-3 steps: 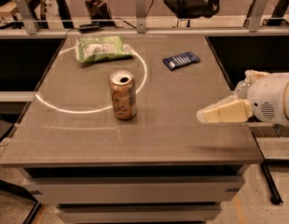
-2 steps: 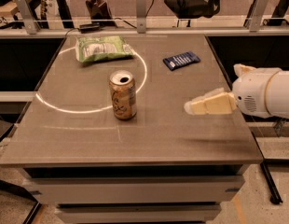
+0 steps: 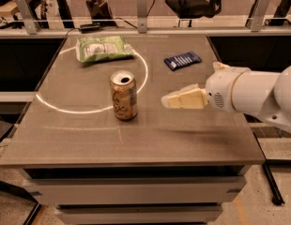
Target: Move green jalapeno chip bag near rxbar blueberry
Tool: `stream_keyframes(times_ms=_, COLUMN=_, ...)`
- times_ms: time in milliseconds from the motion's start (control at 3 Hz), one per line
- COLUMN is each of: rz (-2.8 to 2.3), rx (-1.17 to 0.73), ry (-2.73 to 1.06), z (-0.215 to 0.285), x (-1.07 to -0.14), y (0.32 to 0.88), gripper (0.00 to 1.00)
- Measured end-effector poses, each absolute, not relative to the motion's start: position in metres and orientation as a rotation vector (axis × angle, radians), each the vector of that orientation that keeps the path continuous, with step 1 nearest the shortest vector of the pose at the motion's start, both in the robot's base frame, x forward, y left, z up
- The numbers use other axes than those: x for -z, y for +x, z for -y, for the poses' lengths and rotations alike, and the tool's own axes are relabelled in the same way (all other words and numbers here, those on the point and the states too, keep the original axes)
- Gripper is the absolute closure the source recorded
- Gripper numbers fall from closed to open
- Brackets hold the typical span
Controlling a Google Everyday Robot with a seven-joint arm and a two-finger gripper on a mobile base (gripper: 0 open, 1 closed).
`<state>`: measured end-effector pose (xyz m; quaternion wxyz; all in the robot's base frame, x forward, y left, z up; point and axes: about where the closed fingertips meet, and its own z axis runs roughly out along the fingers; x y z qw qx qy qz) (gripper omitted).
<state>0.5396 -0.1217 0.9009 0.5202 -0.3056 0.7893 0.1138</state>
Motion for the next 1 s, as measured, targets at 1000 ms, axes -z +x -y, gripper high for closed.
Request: stream_keyframes(times_ms=1000, rz=-1.896, rx=-0.251, ry=-0.642, z=0.0727, x=-0.8856, y=0.5598, gripper=0.0)
